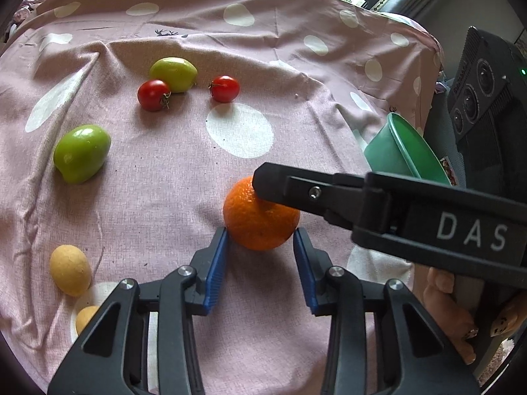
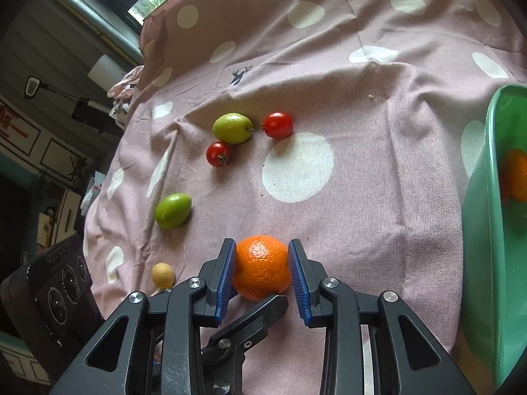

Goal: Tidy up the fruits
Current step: 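Carry the held orange with the right tool over the green bowl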

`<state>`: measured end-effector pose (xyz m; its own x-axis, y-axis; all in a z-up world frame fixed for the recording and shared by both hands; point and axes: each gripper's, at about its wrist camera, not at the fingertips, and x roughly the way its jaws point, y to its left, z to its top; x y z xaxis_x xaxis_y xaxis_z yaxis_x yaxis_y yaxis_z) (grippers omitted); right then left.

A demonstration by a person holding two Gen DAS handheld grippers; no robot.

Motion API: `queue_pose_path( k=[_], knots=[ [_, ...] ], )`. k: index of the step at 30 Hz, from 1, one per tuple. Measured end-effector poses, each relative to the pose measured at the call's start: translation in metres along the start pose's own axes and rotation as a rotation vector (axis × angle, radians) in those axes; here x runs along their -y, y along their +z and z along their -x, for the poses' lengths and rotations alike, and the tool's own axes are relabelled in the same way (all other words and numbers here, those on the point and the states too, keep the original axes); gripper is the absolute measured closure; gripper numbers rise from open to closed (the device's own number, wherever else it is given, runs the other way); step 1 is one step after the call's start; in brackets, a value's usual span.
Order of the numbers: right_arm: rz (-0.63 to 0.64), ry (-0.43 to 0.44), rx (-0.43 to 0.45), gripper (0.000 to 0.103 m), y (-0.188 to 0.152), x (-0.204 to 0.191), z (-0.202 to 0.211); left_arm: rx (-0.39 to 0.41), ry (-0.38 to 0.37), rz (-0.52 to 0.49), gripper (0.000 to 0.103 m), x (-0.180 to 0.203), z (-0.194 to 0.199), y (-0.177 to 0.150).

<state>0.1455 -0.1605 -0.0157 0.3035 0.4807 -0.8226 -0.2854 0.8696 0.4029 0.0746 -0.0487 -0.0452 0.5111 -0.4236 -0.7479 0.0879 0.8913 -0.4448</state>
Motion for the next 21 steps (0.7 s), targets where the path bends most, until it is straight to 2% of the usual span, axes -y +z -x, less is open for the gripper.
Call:
queue_pose_path(
  k=[9, 21],
  knots=[
    [0.006, -0.019, 0.009, 0.068, -0.003, -0.005, 0.002, -0.001, 0.006, 0.005, 0.064, 0.002, 0.003, -0.001],
    [0.024, -0.014, 0.088, 0.068, -0.009, -0.02, 0.024, 0.071, 0.006, -0.023, 0.064, 0.011, 0.028, -0.001]
  ],
)
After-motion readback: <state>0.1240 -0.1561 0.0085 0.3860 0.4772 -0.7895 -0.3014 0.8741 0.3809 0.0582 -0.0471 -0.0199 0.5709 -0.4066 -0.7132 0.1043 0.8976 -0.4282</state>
